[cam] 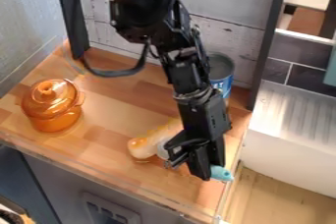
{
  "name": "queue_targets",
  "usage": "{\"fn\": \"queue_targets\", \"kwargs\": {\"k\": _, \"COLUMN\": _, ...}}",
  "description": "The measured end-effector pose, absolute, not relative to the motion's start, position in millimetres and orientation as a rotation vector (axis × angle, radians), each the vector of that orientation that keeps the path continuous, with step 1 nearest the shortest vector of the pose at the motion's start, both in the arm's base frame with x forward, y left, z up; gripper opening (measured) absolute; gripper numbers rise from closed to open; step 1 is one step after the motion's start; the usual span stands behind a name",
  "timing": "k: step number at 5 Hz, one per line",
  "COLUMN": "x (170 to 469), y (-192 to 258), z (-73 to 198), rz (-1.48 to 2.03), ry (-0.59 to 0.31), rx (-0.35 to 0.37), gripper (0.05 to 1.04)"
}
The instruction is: Pushed the bread to the pot using the blue ladle
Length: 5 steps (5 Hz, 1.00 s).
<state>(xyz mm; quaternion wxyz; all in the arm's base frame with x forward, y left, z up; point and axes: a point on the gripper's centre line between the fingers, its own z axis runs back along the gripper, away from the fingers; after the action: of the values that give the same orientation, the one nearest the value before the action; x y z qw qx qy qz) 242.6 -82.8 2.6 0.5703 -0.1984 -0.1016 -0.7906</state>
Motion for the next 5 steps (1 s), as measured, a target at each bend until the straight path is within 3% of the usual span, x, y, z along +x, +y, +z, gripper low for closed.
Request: {"fn": "queue_targets", "kwargs": {"k": 5, "x": 313, "y": -22, "z": 3, "rz": -1.657, "ry": -0.250, "rx": -0.320, "gripper": 0.315}}
